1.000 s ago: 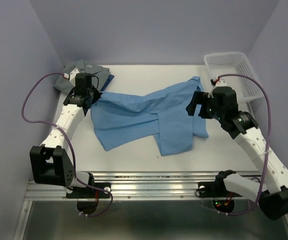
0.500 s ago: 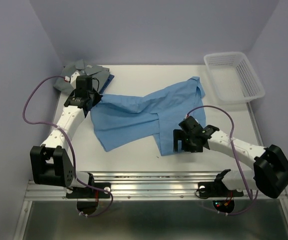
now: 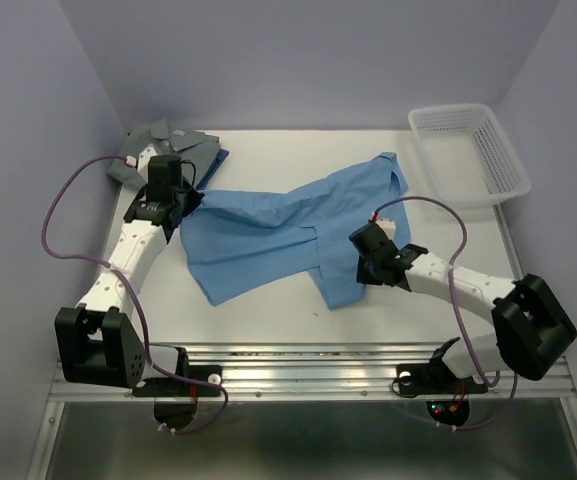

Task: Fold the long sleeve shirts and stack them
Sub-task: Flatten the shirt out

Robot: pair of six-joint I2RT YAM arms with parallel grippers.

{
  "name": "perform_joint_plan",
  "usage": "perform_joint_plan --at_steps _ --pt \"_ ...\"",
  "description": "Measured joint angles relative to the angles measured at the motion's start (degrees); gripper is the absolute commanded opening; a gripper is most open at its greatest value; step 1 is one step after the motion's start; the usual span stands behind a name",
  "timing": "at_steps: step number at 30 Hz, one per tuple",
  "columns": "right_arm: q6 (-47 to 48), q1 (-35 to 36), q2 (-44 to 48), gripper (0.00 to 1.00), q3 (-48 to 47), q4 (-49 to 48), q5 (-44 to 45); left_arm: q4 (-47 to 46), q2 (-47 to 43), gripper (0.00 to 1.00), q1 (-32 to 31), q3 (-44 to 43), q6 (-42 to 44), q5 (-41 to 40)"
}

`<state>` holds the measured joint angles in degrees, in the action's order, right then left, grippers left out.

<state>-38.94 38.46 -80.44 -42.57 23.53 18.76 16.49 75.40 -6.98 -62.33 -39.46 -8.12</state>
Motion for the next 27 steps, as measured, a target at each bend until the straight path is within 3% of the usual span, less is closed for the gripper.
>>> perform_joint_plan --at_steps 4,10,17,22,27 --pt "3.1 0.0 9.1 0.01 -7.0 4.4 5.3 0.1 -1.7 0.00 0.0 0.0 0.3 0.3" --pt "11.4 0.0 21.7 0.01 -28.1 5.4 18.2 1.8 -6.7 0.00 0.0 -2.7 1.3 0.8" --pt "24.9 0.0 24.3 0.01 -46.1 0.6 29.4 3.4 -14.2 0.00 0.0 -15.2 3.1 1.5" --pt "34.1 0.0 23.9 0.01 -56.6 -6.7 27.8 3.0 -20.8 0.00 0.0 -22.7 4.3 2.8" --pt "41.0 0.3 19.4 0.01 -76.9 -5.9 21.7 2.4 -26.4 0.00 0.0 -27.2 4.8 9.1"
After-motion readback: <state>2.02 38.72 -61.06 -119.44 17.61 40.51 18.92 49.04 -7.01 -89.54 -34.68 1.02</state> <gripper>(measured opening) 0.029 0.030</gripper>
